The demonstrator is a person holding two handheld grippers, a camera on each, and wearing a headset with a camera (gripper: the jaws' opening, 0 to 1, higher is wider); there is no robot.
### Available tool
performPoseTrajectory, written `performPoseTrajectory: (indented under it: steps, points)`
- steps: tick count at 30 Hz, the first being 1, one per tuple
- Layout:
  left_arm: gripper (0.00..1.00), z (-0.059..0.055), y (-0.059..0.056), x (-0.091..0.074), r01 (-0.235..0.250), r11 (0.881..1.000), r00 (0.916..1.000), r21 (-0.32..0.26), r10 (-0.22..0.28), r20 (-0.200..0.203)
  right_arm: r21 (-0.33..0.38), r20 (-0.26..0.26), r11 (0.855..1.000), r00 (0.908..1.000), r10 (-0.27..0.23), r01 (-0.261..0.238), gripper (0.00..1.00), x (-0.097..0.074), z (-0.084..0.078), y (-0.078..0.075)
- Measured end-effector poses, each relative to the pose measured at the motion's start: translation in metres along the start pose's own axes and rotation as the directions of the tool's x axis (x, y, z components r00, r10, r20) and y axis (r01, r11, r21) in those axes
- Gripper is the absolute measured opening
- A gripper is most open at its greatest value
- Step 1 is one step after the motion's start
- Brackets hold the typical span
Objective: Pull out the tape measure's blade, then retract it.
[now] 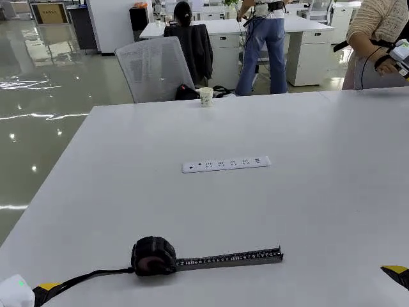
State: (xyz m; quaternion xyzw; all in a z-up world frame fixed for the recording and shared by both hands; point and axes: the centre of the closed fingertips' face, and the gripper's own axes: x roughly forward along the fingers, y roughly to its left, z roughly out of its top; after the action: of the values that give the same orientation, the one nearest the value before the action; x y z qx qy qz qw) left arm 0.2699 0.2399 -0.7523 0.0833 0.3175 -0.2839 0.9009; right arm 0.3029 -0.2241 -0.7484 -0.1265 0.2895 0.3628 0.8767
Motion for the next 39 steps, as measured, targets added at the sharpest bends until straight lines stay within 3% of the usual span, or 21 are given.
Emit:
performPoseTrajectory:
  steps: [15, 24, 31, 39]
  points:
    - [0.96, 0.004, 0.005, -0.001, -0.003, 1.0, 1.0, 0.001, 0.003, 0.004, -0.016, -0.029, 1.0, 0.9995, 0.012, -0.013, 0.99, -0.001, -0.002, 0.002]
    - [0.99, 0.0, 0.005, 0.0, 0.004, 1.0, 0.9999, -0.006, -0.004, -0.016, -0.03, -0.043, 0.999, 0.9989, 0.021, -0.022, 0.99, 0.0, -0.001, 0.001]
    - [0.99, 0.008, -0.003, 0.0, 0.021, 1.0, 0.9996, -0.003, -0.021, -0.017, -0.074, -0.069, 0.997, 0.9971, 0.032, -0.037, 0.99, 0.006, 0.004, -0.001]
    - [0.99, 0.024, -0.002, 0.006, 0.012, 1.0, 0.9999, -0.018, -0.013, -0.01, -0.111, -0.1, 0.991, 0.9927, 0.067, -0.078, 0.99, 0.015, 0.019, -0.002]
